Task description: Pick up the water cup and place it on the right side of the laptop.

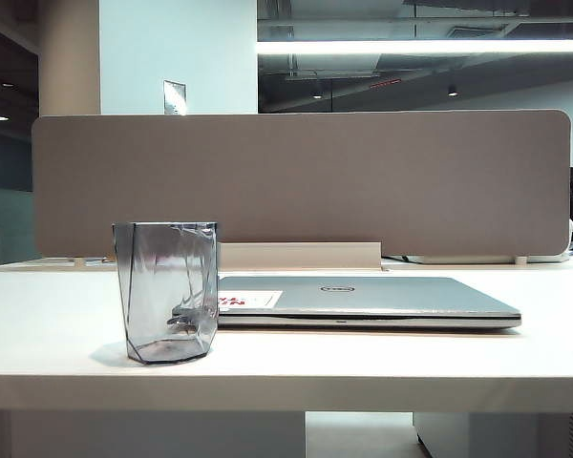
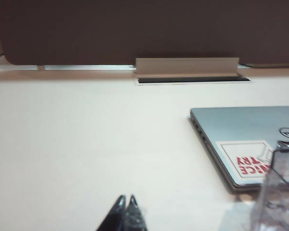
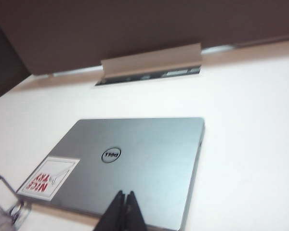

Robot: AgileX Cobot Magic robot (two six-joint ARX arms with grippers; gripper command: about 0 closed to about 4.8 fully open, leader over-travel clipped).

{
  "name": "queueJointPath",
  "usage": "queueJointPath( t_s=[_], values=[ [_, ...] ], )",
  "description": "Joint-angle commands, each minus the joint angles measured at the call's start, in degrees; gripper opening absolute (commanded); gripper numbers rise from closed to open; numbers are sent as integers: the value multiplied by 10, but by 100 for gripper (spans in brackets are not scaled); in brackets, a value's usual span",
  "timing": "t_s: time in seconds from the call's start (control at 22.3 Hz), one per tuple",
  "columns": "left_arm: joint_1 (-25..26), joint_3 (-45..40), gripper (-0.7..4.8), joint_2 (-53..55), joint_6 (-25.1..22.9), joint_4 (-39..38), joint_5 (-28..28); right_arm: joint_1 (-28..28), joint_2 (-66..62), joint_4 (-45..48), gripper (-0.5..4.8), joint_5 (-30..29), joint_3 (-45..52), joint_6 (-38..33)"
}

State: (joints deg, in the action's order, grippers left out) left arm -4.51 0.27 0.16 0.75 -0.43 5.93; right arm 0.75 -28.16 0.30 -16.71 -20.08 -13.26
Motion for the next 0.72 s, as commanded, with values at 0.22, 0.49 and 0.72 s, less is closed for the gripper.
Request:
queueJointPath(
  t_s=[0.22,0.49,0.72],
  values=[
    [-1,3,-4,1,0,-23,76,4,-160,51,-6,-62,-55,2],
    [-1,3,-4,1,1,-59,139,58,-267,151,-6,-94,-60,27],
    [-1,3,-4,1,1,-77,138,114,-369,185,-6,-94,-89,81]
  ],
)
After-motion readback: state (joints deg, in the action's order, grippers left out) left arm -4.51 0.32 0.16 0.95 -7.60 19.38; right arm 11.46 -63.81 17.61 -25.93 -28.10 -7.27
